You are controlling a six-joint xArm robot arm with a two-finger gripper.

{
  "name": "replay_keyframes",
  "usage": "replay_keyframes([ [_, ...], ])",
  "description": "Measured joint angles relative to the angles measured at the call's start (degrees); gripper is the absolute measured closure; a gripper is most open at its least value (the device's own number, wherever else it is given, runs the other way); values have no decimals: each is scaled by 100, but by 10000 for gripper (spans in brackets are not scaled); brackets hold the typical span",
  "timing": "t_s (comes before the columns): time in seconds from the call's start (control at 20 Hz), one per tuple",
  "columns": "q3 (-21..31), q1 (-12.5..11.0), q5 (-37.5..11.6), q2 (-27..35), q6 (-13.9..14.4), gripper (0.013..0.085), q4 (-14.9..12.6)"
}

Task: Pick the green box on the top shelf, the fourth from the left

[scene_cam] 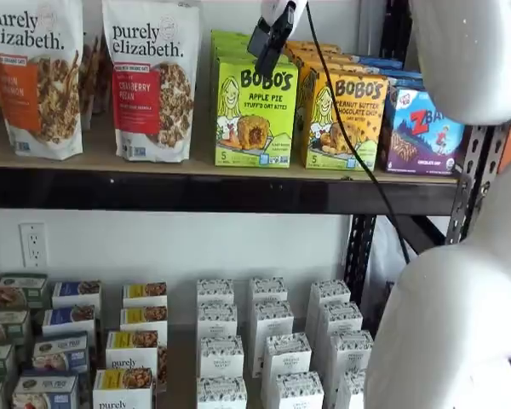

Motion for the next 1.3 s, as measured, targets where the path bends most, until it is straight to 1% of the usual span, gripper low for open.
replay_keyframes([
  [0.65,-213,55,196,278,-1,130,-225],
  [1.05,-86,161,45,286,50,130,-316],
  [1.3,-22,237,-17,295,91,130,-452],
])
